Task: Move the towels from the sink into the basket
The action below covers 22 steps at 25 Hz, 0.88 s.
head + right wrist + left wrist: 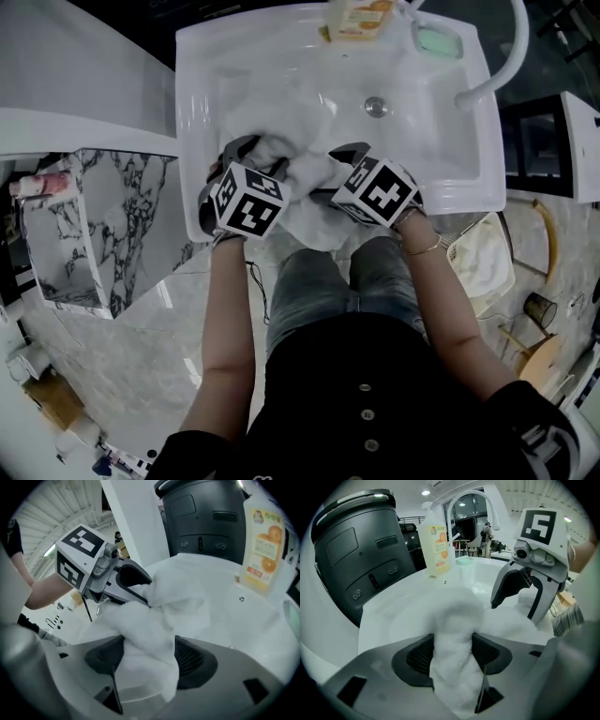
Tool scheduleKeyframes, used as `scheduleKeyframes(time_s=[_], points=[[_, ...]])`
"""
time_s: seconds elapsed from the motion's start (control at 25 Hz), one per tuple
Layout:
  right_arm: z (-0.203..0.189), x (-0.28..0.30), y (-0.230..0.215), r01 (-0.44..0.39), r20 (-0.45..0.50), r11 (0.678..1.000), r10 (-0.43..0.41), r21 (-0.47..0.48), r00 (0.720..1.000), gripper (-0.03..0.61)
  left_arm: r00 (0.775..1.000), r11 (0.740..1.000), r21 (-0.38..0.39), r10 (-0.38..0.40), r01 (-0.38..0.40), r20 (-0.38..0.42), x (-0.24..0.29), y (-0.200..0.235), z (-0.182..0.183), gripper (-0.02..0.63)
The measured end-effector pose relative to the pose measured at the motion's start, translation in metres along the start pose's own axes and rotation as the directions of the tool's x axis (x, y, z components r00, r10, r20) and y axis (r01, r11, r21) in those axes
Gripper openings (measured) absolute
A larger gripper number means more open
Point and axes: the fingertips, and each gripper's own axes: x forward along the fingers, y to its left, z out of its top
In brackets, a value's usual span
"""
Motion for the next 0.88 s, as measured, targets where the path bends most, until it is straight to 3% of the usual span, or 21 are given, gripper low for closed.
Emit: scheduleKeyframes(time_s=[0.08, 0.2, 0.4, 0.64, 0.88], points=[[0.000, 0.002, 0.004, -0.044, -0.016, 0.999, 0.044, 0.026, 0.999, 0.298, 1.000, 1.000, -0.003, -0.016, 0.016, -0.002, 0.001, -0.001, -0.001, 0.240], [0.002, 0.005, 0.014, -0.082, -0.024, 0.996, 0.083, 0.043, 0.996, 0.179, 1.000, 0.999, 0.022, -0.028, 0.028, -0.004, 0.002, -0.002, -0.002, 0.197], [0.003, 0.003, 0.018, -0.047, -0.019, 0.999, 0.047, 0.026, 0.999, 0.096, 0.999, 0.999, 0.029, -0.038, 0.038, -0.003, 0.000, -0.005, -0.002, 0.110], [-0.002, -0.011, 0.013, 0.003, 0.046, 0.998, -0.006, 0.065, 0.999, 0.067, 0.994, 0.995, 0.036, -0.096, 0.094, 0.060, -0.017, -0.013, 0.012, 0.066], [-0.007, -0.052, 0.009, 0.015, 0.176, 0.989, -0.041, 0.145, 0.984, 0.061, 0.970, 0.990, 0.067, -0.132, 0.121, 0.204, -0.045, -0.034, 0.049, 0.064]])
